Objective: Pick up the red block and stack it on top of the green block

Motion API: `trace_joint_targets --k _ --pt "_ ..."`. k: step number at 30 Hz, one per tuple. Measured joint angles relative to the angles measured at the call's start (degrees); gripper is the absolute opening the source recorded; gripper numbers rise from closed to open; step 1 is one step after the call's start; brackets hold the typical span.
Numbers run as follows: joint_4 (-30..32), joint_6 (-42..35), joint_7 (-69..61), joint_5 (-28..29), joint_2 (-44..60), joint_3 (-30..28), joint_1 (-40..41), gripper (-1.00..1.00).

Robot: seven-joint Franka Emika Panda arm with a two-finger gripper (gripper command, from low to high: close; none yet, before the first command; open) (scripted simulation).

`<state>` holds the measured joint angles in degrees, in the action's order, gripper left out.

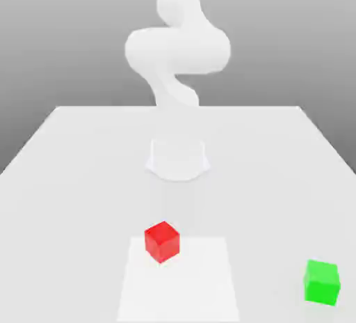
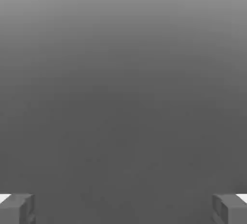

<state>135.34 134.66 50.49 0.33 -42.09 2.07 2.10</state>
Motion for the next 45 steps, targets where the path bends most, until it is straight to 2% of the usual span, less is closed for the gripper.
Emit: trace_joint_targets --k 11,17,22,28,29,36,42,45 --pt "18.2 14.7 24.0 0.8 20.2 7.3 9.6 0.0" --pt "28.8 25.1 37.2 -1.7 34.7 8.6 12.8 0.0" --pt "29.4 32.5 42.4 1.5 44.1 8.3 14.0 0.0" --pt "28.5 39.8 47.1 8.1 52.8 2.4 9.8 0.0" --pt "28.4 40.5 47.4 8.5 53.6 1.7 9.3 -1.0" --pt "28.4 40.5 47.5 8.6 53.5 1.7 9.2 -1.0" --pt "29.3 34.0 43.1 2.4 45.7 5.8 11.6 -1.0" --pt "29.9 30.5 41.2 -0.3 41.6 5.8 10.8 -1.0"
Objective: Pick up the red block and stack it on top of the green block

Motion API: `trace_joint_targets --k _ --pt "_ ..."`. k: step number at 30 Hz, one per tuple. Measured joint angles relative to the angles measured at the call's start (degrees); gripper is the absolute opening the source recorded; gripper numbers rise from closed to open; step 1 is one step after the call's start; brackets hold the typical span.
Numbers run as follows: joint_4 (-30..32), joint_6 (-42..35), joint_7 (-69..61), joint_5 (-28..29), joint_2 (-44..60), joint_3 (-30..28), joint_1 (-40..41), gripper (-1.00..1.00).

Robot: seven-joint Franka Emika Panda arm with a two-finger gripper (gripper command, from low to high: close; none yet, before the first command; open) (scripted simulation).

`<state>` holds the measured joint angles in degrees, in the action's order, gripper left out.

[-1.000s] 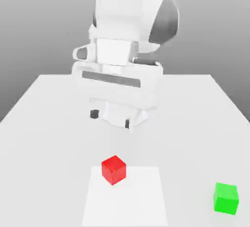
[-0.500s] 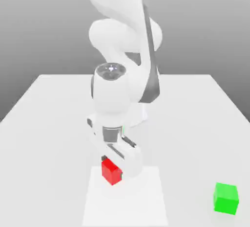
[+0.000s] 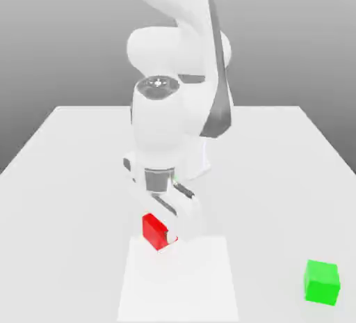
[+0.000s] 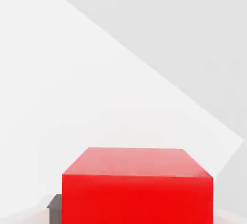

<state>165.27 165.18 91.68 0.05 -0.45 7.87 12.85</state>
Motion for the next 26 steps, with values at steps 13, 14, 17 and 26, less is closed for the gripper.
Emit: trace_joint_targets --k 13,14,17,26 --pt "-19.0 -14.1 3.1 1.5 6.1 8.3 -17.9 -1.0" --pt "-21.0 -15.1 4.0 2.4 7.1 9.2 -19.0 -1.0" --pt "-26.5 -17.1 6.9 5.7 10.5 11.0 -22.8 -1.0" --pt "-28.4 -10.4 11.5 11.7 19.3 7.9 -26.3 1.0"
